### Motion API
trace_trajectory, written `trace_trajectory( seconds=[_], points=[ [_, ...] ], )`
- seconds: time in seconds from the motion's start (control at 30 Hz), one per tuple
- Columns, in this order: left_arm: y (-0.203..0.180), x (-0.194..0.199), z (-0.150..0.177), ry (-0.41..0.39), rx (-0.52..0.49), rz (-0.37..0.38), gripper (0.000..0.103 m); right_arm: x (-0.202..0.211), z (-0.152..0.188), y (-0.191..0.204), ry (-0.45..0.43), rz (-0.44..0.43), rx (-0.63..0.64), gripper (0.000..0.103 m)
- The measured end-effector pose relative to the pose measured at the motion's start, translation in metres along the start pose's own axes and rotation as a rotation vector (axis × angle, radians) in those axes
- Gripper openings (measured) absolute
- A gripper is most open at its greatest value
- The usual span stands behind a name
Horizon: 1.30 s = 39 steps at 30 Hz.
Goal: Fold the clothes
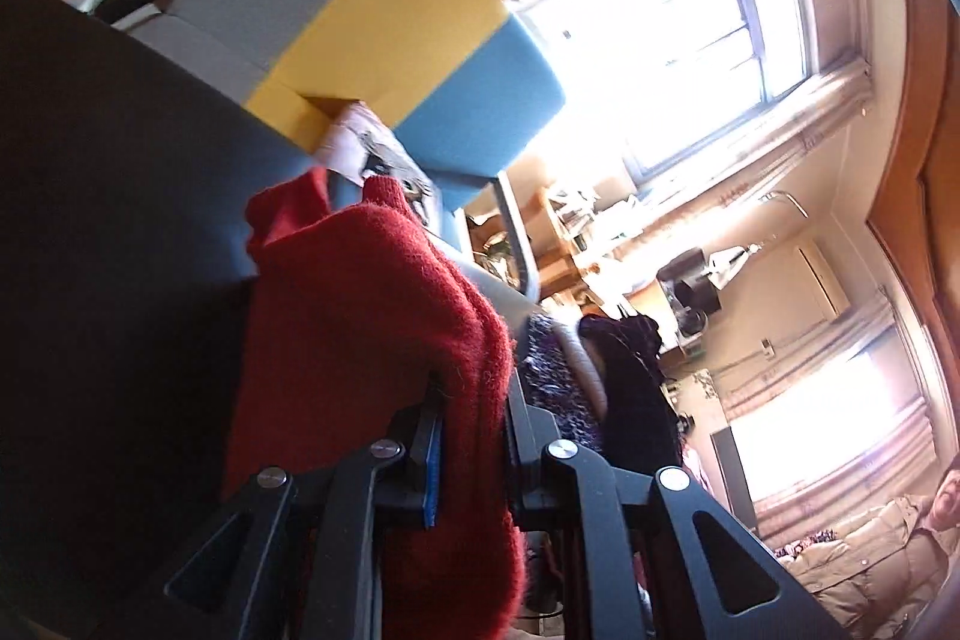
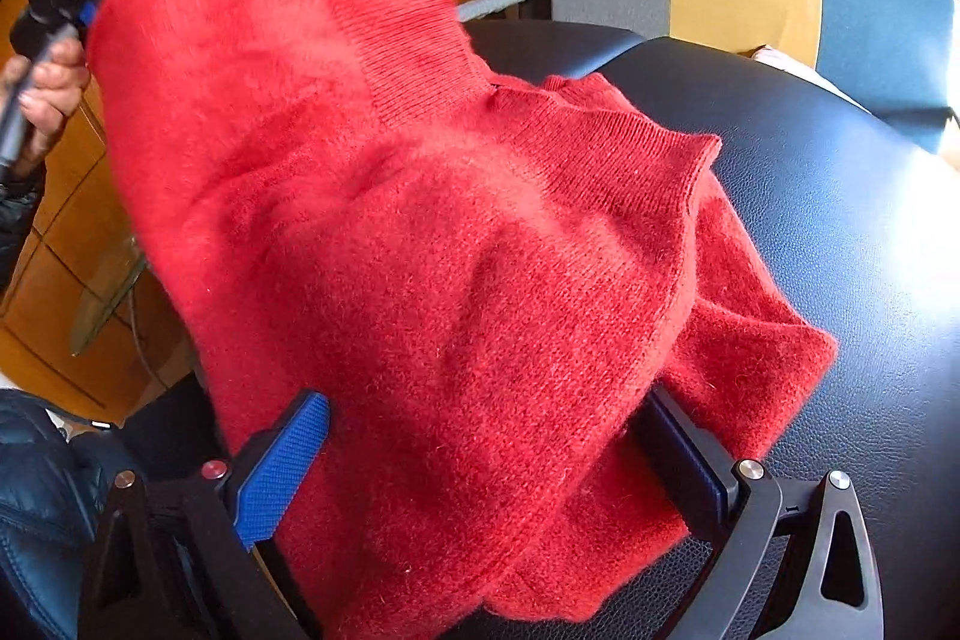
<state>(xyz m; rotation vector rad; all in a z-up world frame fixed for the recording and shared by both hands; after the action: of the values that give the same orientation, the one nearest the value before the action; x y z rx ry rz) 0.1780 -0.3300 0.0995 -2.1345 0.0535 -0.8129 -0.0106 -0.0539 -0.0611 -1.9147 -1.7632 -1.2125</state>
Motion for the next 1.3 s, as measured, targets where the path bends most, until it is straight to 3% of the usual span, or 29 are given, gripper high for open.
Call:
trace_trajectory(
  seconds=[0.17, 0.7, 0.9, 1.07, 1.2, 1.3],
  points=[
    [-0.035, -0.074, 0.018, 0.14, -0.041, 0.014, 0.014, 0.004, 0.003, 0.001, -0.037, -0.008, -0.008, 0.103],
    [-0.029, -0.219, 0.082, 0.411, -0.037, -0.161, 0.015, 0.006, 0.012, 0.004, -0.107, -0.032, -0.024, 0.103],
    [-0.054, -0.214, 0.085, 0.423, -0.116, -0.19, 0.023, 0.013, 0.018, 0.014, -0.121, 0.002, 0.0, 0.103],
    [-0.072, -0.183, 0.078, 0.395, -0.149, -0.117, 0.025, 0.037, 0.031, 0.018, -0.147, 0.006, -0.024, 0.103],
    [-0.065, -0.138, 0.063, 0.311, -0.122, -0.044, 0.027, 0.062, 0.041, 0.023, -0.151, 0.019, -0.035, 0.103],
    [-0.033, -0.102, 0.05, 0.215, -0.08, -0.095, 0.028, 0.084, 0.048, 0.028, -0.153, 0.017, -0.051, 0.103]
  ],
)
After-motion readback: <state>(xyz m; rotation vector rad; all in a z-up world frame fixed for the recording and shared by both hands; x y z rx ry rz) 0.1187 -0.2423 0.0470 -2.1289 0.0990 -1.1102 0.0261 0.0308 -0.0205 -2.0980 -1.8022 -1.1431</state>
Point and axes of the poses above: each gripper's, at about its wrist camera, not at the fingertips, and x roughly against the way its jaws point, y to its left, z to its underside, the point moved 1 cm from there along -x, roughly the way its jaws point, and after that the axes turned 7 degrees about -z, right-handed, at the moved point
